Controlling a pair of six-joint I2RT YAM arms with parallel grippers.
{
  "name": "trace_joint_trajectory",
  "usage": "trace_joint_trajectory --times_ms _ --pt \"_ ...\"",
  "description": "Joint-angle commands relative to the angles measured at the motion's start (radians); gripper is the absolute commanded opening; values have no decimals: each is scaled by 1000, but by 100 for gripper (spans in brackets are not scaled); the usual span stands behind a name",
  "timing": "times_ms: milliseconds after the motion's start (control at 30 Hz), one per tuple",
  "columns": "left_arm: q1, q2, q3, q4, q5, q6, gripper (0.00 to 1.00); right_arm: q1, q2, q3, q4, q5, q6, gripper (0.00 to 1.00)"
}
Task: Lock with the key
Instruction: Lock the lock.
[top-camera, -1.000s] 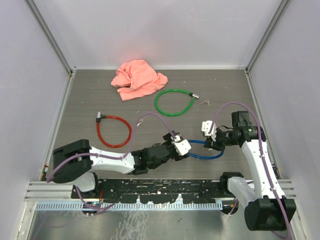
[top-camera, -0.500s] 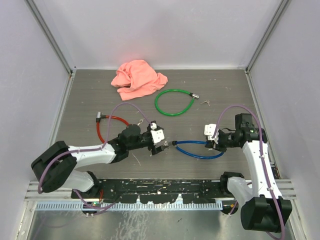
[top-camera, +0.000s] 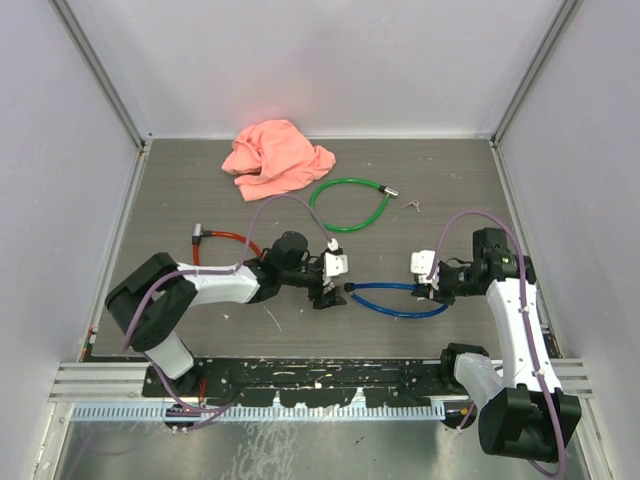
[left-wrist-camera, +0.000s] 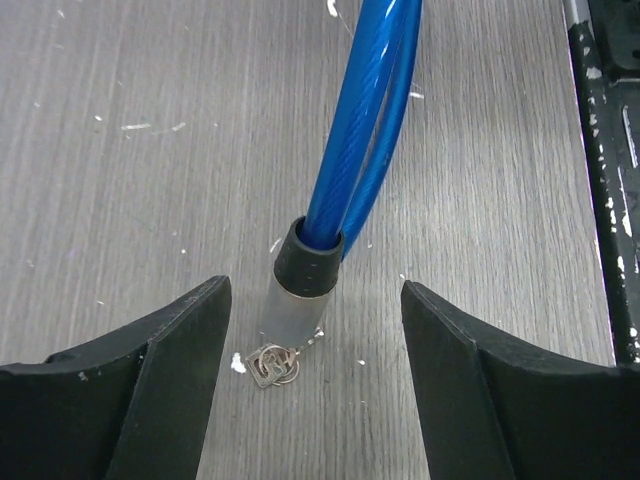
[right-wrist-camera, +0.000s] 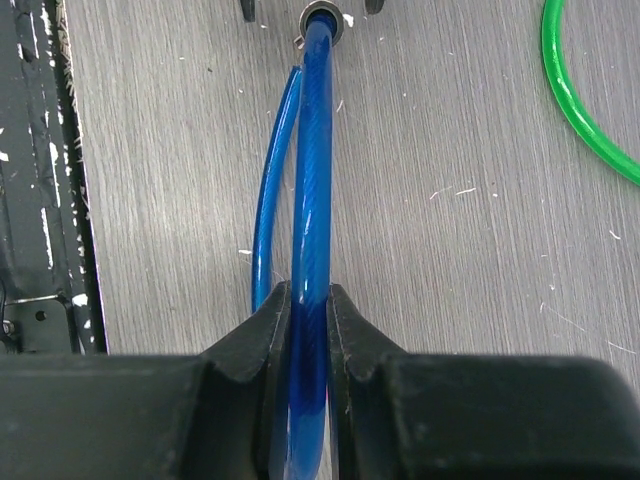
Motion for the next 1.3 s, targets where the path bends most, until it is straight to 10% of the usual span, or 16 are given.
trace_joint_trajectory --times_ms 0,267,600,1267 --pt "4 38 47 -24 49 -6 69 -17 11 21 -36 -15 -53 1" --pt "4 101 99 -50 52 -16 56 -44 28 29 -74 -27 -102 1" --pt "-3 69 128 -121 58 -21 1 -61 27 14 -72 3 -124 1" --pt "-197 -47 436 -856 -465 226 0 -61 6 -16 19 -78 -109 32"
